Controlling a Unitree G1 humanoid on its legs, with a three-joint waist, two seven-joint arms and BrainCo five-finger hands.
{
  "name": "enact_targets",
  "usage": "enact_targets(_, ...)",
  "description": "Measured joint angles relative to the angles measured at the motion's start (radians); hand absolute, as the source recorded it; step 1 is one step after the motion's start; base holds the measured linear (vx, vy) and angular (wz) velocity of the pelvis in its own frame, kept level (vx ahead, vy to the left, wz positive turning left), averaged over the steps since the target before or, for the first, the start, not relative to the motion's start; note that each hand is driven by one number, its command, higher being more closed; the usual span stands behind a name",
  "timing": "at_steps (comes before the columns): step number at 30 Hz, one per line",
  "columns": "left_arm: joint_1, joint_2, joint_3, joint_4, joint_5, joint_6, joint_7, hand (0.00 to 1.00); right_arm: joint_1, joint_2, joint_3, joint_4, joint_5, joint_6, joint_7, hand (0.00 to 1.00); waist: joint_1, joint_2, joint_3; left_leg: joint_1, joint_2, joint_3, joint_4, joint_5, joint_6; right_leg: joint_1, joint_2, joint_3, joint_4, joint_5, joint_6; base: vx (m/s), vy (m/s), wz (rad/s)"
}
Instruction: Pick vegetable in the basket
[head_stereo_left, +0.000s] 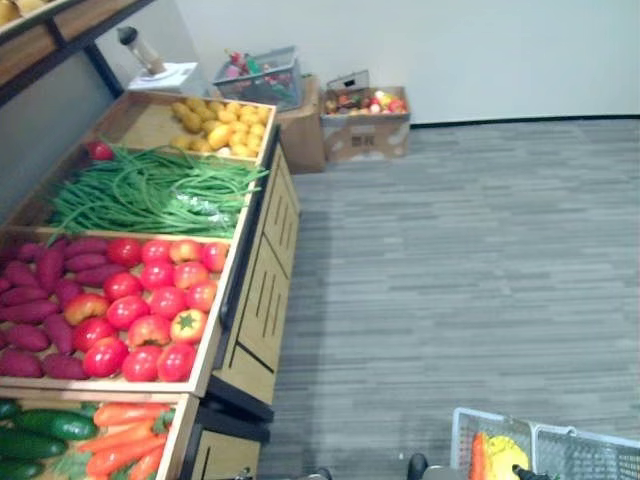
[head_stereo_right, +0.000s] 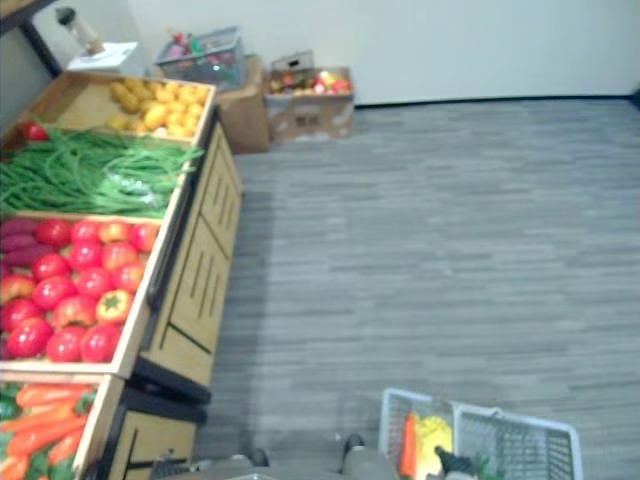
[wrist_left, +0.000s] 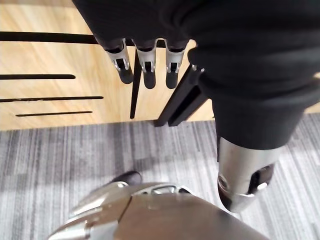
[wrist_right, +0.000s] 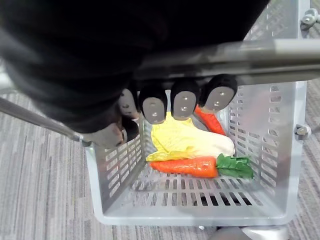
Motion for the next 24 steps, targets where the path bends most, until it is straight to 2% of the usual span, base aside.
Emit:
enact_targets(1,0.002,0.005,0.009,0.004,0.0,0.003,0.0,0.0,-0.005,0.013,0.0,0.0,-0.015,0.001,-0.001,1.0,-0.001,-0.016,-0.003,0.005,-0.019,0.016,-0.015,0.004,0.007,-0.002,-0.013,0.01,-0.025,0.025,0.005,0.09,0.183,-0.32)
enact_targets(2,0.002,0.006,0.01,0.005,0.0,0.004,0.0,0.0,-0.002,0.016,0.0,-0.001,-0.019,0.001,-0.001,1.0,-0.003,-0.02,-0.005,0.005,-0.033,0.017,-0.026,0.007,0.012,-0.001,-0.022,0.014,-0.035,0.031,0.014,0.09,0.165,-0.13)
enact_targets(5,-0.006,0.005,0.007,0.005,0.005,0.004,0.0,0.0,0.021,0.017,-0.001,-0.005,-0.022,0.001,-0.003,1.0,-0.004,-0.014,-0.008,0.015,-0.061,0.021,-0.045,0.008,0.013,0.002,-0.04,0.019,-0.046,0.042,0.029,0.1,0.105,0.0)
enact_targets(7,-0.009,0.005,0.003,0.005,0.005,0.004,0.0,0.0,0.023,0.021,0.0,-0.009,-0.022,0.002,-0.001,1.0,0.001,-0.015,-0.007,0.041,-0.062,0.044,-0.054,0.002,0.022,0.006,-0.039,0.028,-0.033,0.041,0.029,0.1,0.062,-0.26)
enact_targets(10,-0.01,0.017,-0.024,0.005,0.005,0.004,-0.004,0.0,0.008,0.022,0.003,-0.016,-0.023,0.002,-0.001,1.0,0.0,-0.018,-0.005,0.063,-0.043,0.077,-0.051,-0.002,0.026,-0.034,-0.032,0.013,0.058,0.026,0.007,0.03,0.004,-0.34)
enact_targets(13,-0.021,0.037,-0.069,0.005,0.005,0.004,-0.007,0.0,0.005,0.025,0.004,-0.035,-0.022,0.0,-0.001,1.0,-0.001,-0.027,0.001,0.086,-0.025,0.098,-0.036,-0.01,0.021,-0.078,-0.03,-0.047,0.172,0.015,-0.009,-0.05,-0.031,-0.32)
enact_targets(14,-0.021,0.044,-0.084,0.003,0.006,0.004,-0.007,0.0,0.004,0.028,0.006,-0.039,-0.022,-0.005,-0.001,1.0,-0.002,-0.032,0.002,0.089,-0.022,0.107,-0.035,-0.016,0.025,-0.085,-0.038,-0.082,0.179,0.002,-0.024,-0.1,-0.042,-0.22)
enact_targets(15,-0.02,0.051,-0.091,0.001,0.006,0.003,-0.009,0.0,0.006,0.037,0.006,-0.039,-0.023,-0.011,-0.001,1.0,0.0,-0.053,0.0,0.09,-0.035,0.125,-0.035,-0.025,0.035,-0.087,-0.065,-0.14,0.182,-0.053,-0.048,-0.1,-0.056,-0.21)
enact_targets(16,-0.025,0.056,-0.09,0.006,0.007,0.007,-0.008,0.0,0.006,0.041,0.005,-0.038,-0.023,-0.011,-0.001,1.0,0.0,-0.058,0.001,0.09,-0.035,0.126,-0.034,-0.027,0.036,-0.087,-0.072,-0.154,0.189,-0.07,-0.037,-0.08,-0.063,-0.12)
enact_targets(19,-0.025,0.057,-0.098,0.011,0.007,0.011,-0.008,0.0,0.027,0.041,-0.003,-0.038,-0.02,-0.012,0.0,1.0,-0.002,-0.049,-0.004,0.09,-0.02,0.129,-0.028,-0.031,0.025,-0.082,-0.061,-0.169,0.174,-0.055,-0.026,-0.05,-0.06,-0.12)
enact_targets(20,-0.022,0.052,-0.099,0.013,0.007,0.011,-0.008,0.0,0.033,0.041,-0.005,-0.038,-0.02,-0.012,0.0,1.0,0.0,-0.037,-0.01,0.089,-0.007,0.137,-0.029,-0.034,0.019,-0.069,-0.042,-0.17,0.137,-0.047,-0.016,-0.01,-0.088,-0.22)
enact_targets(24,-0.007,0.036,-0.09,0.013,0.007,0.011,-0.009,0.0,0.045,0.042,-0.004,-0.034,-0.014,0.008,0.002,1.0,0.0,-0.01,-0.03,0.089,0.026,0.158,-0.033,-0.035,0.0,-0.011,0.015,-0.175,-0.012,0.019,-0.023,0.04,-0.074,-0.21)
